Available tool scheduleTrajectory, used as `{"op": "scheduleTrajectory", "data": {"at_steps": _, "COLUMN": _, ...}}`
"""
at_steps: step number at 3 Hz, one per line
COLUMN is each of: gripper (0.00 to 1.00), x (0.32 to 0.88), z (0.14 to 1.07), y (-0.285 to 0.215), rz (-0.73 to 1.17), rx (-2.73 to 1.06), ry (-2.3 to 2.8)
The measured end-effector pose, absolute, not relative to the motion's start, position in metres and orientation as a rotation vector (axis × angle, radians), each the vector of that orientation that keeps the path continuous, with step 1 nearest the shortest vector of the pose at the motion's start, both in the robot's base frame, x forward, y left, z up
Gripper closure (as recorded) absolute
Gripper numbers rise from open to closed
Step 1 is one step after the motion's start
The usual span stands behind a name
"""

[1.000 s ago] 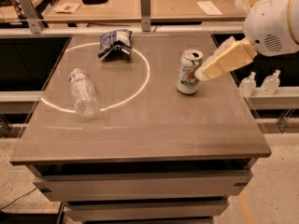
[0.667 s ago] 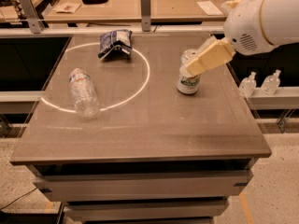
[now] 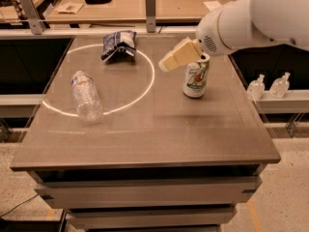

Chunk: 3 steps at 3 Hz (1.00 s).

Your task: Move blue chip bag near water bottle

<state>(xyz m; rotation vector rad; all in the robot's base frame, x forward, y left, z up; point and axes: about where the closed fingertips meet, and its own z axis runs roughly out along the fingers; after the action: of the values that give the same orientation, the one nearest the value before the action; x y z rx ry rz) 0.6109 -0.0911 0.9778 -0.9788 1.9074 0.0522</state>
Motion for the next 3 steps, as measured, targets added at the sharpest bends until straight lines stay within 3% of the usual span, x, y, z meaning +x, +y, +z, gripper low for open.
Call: {"op": "scheduleTrajectory", "data": {"at_steps": 3, "gripper": 0.00, "x": 0.696, "z": 0.941, "y": -0.034, "rz": 0.122, "rx": -0.865, "ry": 1.987}}
